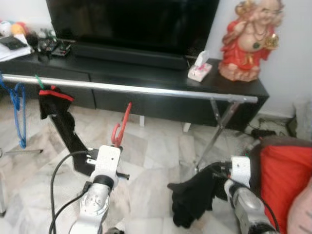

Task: Hang hanger

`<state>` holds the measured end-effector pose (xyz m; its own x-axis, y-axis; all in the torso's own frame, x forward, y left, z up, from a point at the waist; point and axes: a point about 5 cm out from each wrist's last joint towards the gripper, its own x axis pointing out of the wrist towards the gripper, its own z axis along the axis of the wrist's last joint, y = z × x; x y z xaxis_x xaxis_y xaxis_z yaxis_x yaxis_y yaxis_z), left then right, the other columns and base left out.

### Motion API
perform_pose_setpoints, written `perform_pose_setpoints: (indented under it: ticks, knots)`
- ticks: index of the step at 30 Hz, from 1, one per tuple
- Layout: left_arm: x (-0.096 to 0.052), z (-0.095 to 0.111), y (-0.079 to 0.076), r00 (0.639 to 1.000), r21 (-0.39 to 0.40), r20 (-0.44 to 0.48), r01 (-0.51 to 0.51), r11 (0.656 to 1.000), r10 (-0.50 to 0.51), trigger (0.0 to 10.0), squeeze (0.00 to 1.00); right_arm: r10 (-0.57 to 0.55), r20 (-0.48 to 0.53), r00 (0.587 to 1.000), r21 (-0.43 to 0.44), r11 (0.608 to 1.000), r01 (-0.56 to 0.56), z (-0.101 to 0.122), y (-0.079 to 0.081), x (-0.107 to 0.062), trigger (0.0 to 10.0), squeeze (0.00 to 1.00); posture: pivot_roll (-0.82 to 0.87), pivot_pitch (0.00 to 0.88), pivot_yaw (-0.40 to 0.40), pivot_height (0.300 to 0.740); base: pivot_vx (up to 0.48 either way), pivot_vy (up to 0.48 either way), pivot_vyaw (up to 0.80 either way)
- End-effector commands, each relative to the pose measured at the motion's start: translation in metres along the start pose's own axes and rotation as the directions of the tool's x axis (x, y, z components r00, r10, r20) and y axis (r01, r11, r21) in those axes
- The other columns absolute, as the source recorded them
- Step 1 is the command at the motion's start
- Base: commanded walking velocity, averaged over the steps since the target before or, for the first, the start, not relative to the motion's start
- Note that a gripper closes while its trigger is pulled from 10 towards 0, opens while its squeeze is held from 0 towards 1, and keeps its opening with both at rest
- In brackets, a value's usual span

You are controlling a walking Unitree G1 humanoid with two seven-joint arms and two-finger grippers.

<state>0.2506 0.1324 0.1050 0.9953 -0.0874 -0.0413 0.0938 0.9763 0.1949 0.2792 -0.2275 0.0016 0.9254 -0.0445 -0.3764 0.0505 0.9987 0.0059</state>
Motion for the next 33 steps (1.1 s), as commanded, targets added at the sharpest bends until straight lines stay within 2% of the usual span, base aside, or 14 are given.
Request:
perform_pose_setpoints:
  ticks: [1, 12, 33]
  knots:
    - [-0.002, -0.003, -0.001, 1.0, 0.01, -0.015, 0.004, 1.0, -0.004, 10.0, 0.0, 0.014, 0.044, 0.999, -0.007, 1.0, -0.013, 0.009, 0.004, 0.003, 10.0, 0.0, 0.06, 0.0, -0.072, 0.716, -0.322, 0.0, 0.0]
    - [-0.001, -0.001, -0.001, 1.0, 0.012, -0.012, 0.002, 1.0, -0.002, 10.0, 0.0, 0.019, 0.049, 0.999, -0.008, 1.0, -0.019, 0.011, 0.005, 0.004, 10.0, 0.0, 0.06, 0.0, -0.075, 0.716, -0.322, 0.0, 0.0]
    - [0.002, 0.001, 0.001, 1.0, -0.015, -0.022, -0.005, 1.0, 0.005, 10.0, 0.0, 0.018, 0.077, 0.997, -0.022, 1.0, -0.017, 0.021, 0.006, 0.008, 10.0, 0.0, 0.06, 0.0, -0.076, 0.716, 0.0, 0.023, 0.0]
